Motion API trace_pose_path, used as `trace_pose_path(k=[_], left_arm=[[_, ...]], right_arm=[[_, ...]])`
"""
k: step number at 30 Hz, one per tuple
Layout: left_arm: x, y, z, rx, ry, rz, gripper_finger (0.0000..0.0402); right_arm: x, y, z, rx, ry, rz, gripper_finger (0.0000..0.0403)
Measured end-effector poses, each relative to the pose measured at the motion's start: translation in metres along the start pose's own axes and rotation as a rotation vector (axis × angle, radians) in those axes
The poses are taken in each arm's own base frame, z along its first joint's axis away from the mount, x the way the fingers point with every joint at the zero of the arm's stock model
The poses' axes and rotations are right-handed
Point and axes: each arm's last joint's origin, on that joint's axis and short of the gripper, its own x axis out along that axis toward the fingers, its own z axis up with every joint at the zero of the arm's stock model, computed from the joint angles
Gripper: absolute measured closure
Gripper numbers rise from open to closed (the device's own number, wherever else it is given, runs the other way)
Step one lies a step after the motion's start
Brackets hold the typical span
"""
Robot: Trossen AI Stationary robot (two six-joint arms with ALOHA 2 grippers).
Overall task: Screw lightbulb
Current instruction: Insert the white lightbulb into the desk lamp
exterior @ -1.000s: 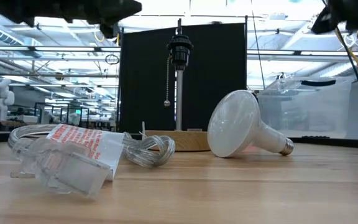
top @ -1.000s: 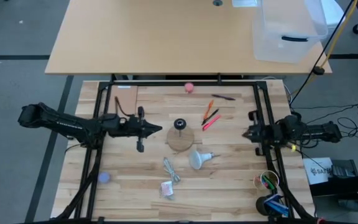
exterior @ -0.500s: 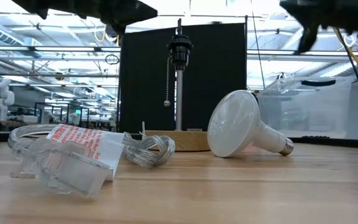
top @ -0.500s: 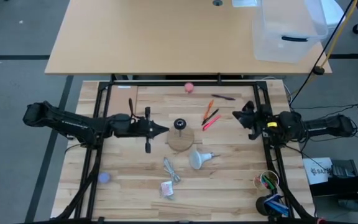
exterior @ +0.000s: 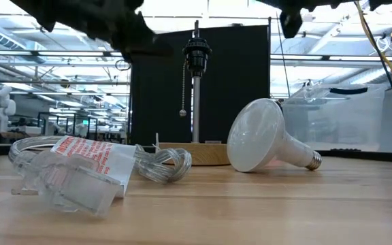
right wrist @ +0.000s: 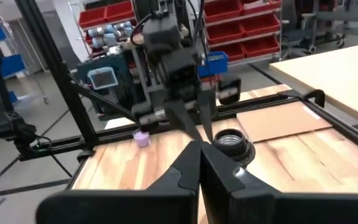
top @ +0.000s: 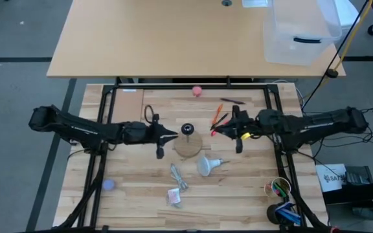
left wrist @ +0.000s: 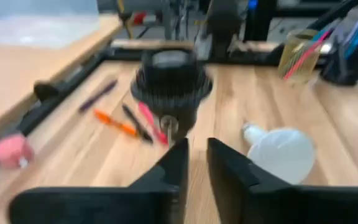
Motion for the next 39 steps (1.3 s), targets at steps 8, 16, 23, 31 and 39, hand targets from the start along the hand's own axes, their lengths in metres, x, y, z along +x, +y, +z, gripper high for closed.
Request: trace_pose_path(k=[8,16,23,31,39], left_arm=[[0.023,-0.01,-0.03,-0.033,0.136,0.003,0.0227],[0.05,-0.009,-0.05,-0.054,0.121,0.071,0.0192],[0.075,-0.006,-0.076,-0.095,0.113,0.095,0.0191],[0.09,-0.002,-0.096,-0.136,0.086,0.109,0.0191],[0.094,0.01,-0.102,-0.144,0.109,0.131,0.0191]], right_arm=[[0.013,-0.004,-0.006,-0.088,0.078,-0.031,0.0403],[0.016,-0.005,-0.008,-0.259,0.086,-0.025,0.0403],[0.015,-0.005,-0.01,-0.278,0.111,-0.028,0.0402],[0.013,-0.006,-0.022,-0.284,0.236,-0.033,0.034],[0.019,0.008,-0.05,-0.179,0.451,0.113,0.0207]])
